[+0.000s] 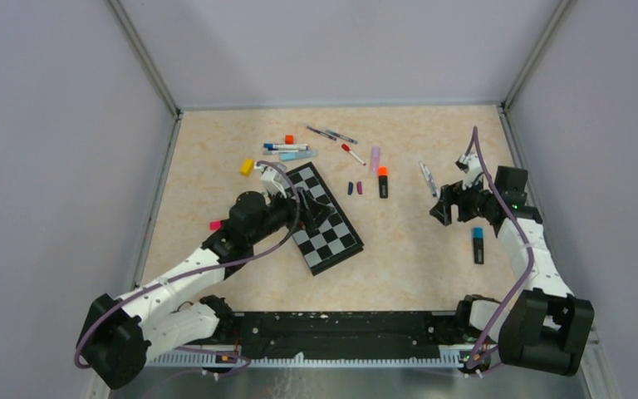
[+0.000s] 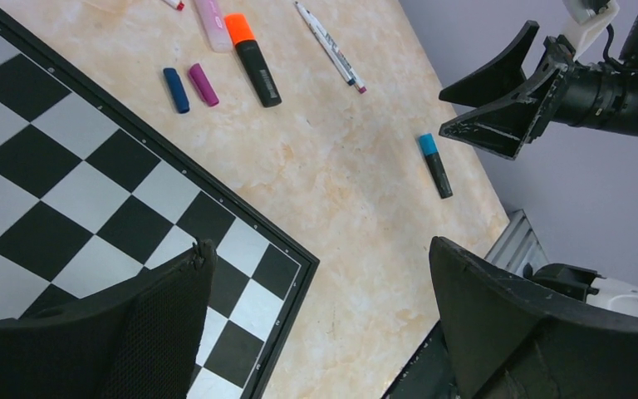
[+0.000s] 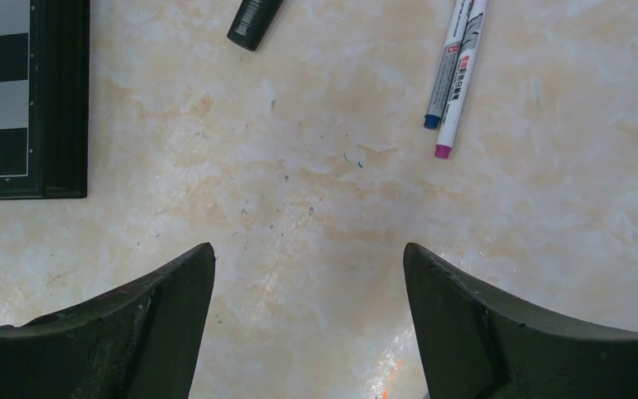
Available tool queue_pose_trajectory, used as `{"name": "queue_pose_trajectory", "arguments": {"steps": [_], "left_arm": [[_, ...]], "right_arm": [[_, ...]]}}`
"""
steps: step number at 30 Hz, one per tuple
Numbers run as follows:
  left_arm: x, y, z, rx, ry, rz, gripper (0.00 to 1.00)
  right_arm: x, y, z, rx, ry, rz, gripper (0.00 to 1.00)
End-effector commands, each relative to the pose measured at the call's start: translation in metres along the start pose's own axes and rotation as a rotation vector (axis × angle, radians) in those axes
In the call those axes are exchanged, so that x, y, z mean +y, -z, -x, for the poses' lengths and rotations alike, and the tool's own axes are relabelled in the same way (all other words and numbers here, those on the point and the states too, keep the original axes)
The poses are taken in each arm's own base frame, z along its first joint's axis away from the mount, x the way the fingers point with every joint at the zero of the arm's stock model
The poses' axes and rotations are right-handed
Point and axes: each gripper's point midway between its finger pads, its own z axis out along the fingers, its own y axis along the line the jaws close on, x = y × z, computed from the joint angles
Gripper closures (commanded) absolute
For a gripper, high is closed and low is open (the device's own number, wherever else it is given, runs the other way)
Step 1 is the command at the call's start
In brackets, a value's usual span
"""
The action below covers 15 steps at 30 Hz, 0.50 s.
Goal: Open the pen caps
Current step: Pick up the pen from the center of the board.
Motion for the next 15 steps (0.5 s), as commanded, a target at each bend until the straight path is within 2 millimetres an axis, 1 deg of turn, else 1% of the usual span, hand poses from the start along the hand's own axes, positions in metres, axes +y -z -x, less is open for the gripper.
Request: {"name": "queue_pose_trajectory", "arguments": {"steps": [1, 5, 8, 15], "left_arm": [[-0.027, -0.004, 0.02, -0.031, 0.092, -0.085, 0.01], [-0.027, -0.007, 0.013, -0.02, 0.16, -0.097, 0.01], [-0.023, -0.007, 0.01, -0.006, 0.176, -0.08, 0.01], [-0.023, -0.008, 0.013, 0.009, 0.215, -0.048, 0.01]], "right_arm": [[-0.01, 0.002, 0.022, -0.079, 0.016, -0.039, 0.19], [-0.011, 0.0, 0.023, -0.07, -0.004, -0.036, 0.19], [-0.015, 0.003, 0.026, -0.076, -0.006, -0.069, 0.19], [-0.026, 0.011, 0.025, -0.084, 0.017, -0.159, 0.19]]}}
